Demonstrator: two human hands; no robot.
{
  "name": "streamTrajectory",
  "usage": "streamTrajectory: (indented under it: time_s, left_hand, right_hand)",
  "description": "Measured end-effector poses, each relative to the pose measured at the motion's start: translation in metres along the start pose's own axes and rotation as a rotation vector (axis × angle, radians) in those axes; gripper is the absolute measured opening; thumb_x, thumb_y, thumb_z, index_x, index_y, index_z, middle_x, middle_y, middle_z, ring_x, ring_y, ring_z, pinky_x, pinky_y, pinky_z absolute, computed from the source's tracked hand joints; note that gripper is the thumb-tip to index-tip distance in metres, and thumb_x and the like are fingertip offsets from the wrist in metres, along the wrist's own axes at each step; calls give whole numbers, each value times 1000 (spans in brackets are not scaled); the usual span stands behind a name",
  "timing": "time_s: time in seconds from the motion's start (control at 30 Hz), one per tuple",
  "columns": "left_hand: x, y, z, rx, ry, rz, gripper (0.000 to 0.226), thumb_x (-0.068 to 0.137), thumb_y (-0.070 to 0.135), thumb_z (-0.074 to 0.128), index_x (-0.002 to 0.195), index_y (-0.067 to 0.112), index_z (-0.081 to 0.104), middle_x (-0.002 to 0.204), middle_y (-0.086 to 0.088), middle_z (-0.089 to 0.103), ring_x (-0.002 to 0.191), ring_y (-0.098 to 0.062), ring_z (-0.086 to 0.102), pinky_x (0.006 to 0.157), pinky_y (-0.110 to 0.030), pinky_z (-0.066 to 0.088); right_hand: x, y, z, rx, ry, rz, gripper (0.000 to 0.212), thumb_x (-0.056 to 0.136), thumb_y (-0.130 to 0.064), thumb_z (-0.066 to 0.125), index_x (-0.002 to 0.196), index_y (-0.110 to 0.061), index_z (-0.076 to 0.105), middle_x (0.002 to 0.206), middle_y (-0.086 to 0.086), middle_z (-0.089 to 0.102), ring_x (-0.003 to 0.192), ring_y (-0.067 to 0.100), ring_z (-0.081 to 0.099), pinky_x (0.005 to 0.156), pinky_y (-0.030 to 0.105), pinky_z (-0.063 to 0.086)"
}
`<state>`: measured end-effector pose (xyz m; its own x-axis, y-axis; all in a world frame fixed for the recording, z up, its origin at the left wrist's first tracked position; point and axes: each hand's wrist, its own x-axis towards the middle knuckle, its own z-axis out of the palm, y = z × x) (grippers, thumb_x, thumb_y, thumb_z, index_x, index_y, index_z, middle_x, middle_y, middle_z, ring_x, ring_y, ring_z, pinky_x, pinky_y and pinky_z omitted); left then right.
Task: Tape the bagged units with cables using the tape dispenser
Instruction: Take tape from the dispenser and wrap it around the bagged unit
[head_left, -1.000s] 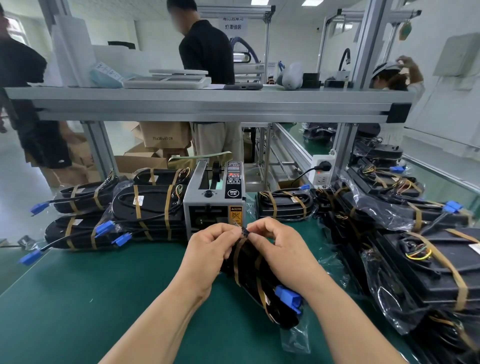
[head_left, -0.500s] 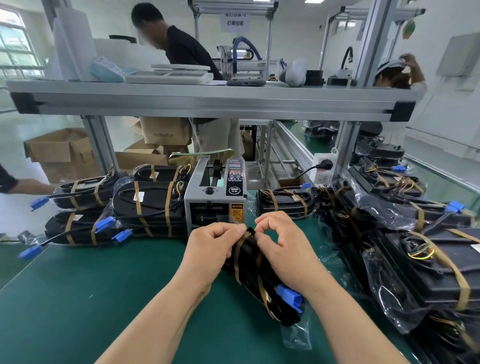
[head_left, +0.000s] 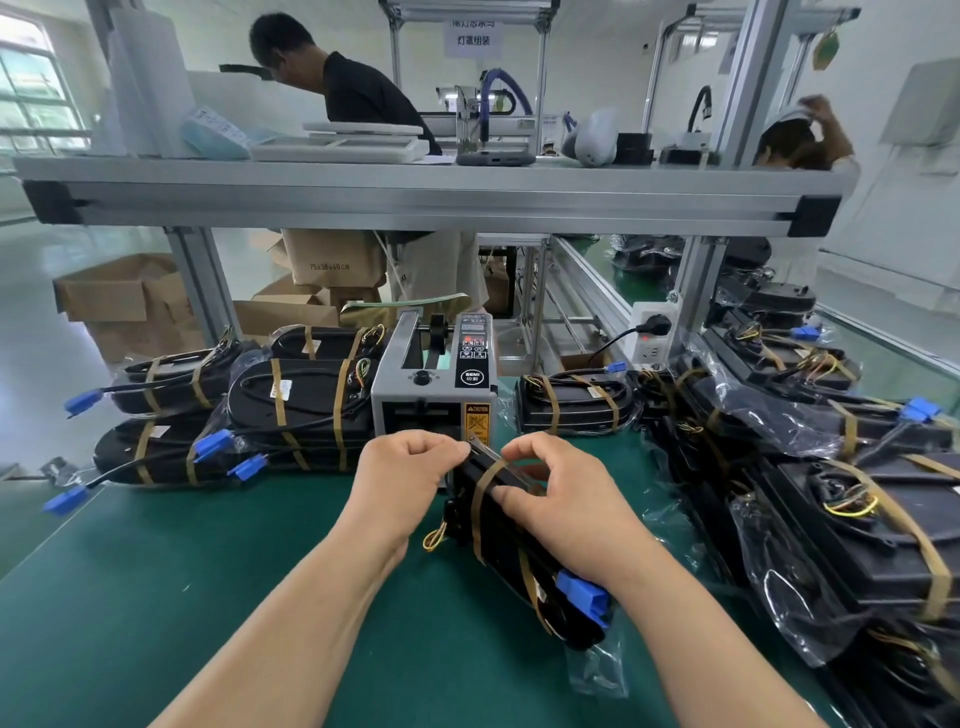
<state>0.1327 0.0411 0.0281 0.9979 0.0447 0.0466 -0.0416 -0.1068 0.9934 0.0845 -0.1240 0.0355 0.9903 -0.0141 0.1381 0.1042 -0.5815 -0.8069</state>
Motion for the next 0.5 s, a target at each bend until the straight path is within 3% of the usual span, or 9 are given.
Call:
streamTrajectory:
  time_s: [0.17,0.33,0.5]
  left_hand:
    - [1,1,5,-9,-20,13,18,84,12,74,66,10,71,41,16,51,37,5,45,45,-5,37]
    - [1,3,8,-33,-29,13,19,84,11,75,65,7,71,44,13,56,39,4,48,45,-8,40]
    - [-1,3,10,27,15,9,18,81,18,77,64,13,75,65,2,73,55,-2,64,49,-11,48]
  right_hand:
    - [0,1,0,-19,-1,28,19,81,-36,74,91,-41,59,89,-20,68,85,0,65,84,28,56]
    - [1,1,0,-21,-4,35,20,81,-37,74,92,-42,58,91,-20,67,89,-1,64,88,30,55]
    - [0,0,-1,-26,-5,19,22,82,-35,74,97,-40,59,92,-21,66,88,-3,63,86,26,54]
